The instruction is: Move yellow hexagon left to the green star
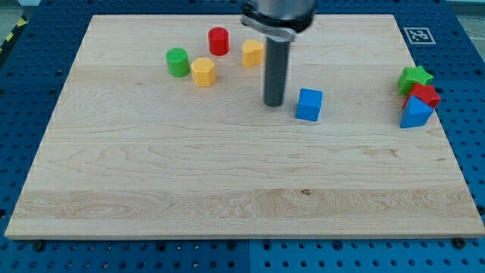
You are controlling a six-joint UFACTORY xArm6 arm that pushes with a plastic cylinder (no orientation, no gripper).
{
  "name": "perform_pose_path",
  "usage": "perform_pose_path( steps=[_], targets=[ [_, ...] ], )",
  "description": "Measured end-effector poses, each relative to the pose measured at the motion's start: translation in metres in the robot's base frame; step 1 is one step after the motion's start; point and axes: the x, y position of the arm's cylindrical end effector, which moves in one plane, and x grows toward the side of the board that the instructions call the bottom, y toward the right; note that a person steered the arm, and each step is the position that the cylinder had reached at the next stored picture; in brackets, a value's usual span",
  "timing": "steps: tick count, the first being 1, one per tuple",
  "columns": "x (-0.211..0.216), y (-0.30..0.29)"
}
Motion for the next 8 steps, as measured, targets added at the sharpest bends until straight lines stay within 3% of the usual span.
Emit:
perform_pose_path(
  steps=[2, 3, 4, 6, 8],
  targets=[
    [0.015, 0.121],
    [0.015, 0.103],
    [0.012, 0.052],
    [-0.004, -0.117],
    [-0.068, -0.309]
  ],
)
